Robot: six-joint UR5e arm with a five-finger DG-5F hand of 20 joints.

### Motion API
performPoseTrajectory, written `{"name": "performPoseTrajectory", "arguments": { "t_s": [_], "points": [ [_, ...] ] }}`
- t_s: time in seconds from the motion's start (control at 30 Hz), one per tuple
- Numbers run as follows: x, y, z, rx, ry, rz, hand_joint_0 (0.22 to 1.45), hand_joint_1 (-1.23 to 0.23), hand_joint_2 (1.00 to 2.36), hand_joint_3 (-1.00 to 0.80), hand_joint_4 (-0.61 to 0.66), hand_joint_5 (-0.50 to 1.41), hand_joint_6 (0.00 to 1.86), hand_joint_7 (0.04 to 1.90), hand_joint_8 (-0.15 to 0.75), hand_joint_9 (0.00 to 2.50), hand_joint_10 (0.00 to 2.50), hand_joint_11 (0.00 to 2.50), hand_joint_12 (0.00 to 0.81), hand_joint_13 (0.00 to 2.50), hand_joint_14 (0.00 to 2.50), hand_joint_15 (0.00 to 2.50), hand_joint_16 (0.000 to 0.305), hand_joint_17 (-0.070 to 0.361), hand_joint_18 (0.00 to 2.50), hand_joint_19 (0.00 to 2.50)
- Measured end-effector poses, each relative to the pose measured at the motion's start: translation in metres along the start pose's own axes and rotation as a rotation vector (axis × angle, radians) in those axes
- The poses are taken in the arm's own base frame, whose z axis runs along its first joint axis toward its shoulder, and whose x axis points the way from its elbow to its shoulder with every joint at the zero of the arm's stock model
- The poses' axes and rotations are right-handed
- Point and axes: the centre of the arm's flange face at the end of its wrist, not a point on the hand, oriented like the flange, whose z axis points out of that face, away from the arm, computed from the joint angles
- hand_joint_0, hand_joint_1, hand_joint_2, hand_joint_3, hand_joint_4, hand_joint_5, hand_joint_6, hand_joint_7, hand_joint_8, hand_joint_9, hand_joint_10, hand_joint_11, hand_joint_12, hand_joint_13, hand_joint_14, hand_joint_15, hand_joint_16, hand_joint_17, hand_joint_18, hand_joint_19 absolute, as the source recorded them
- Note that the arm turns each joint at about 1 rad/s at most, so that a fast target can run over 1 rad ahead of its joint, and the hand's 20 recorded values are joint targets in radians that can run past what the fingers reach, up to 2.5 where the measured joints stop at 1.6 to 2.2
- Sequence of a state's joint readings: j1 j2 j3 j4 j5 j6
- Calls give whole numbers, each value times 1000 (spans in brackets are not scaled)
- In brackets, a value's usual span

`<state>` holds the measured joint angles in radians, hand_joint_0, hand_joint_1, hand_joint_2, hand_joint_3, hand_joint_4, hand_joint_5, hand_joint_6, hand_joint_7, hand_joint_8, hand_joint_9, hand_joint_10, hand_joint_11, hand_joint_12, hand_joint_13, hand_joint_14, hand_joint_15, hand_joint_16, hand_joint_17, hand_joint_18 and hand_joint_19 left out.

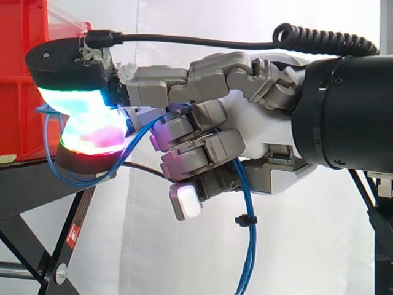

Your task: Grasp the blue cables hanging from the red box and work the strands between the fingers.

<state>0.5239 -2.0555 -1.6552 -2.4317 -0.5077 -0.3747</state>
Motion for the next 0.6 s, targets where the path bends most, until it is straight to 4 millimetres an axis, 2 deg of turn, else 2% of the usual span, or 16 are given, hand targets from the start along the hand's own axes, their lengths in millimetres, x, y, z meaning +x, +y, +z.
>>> {"name": "performPoseTrajectory", "arguments": {
  "t_s": [0.6],
  "points": [
    [-4, -4, -3, 27, 9, -52, 844, -657, 1031, 115, 399, 141, 1243, 1156, 369, 1558, 2500, 2500, 537, 1757, 2500, 1566, 198, 149, 2045, 795]
  ]
}}
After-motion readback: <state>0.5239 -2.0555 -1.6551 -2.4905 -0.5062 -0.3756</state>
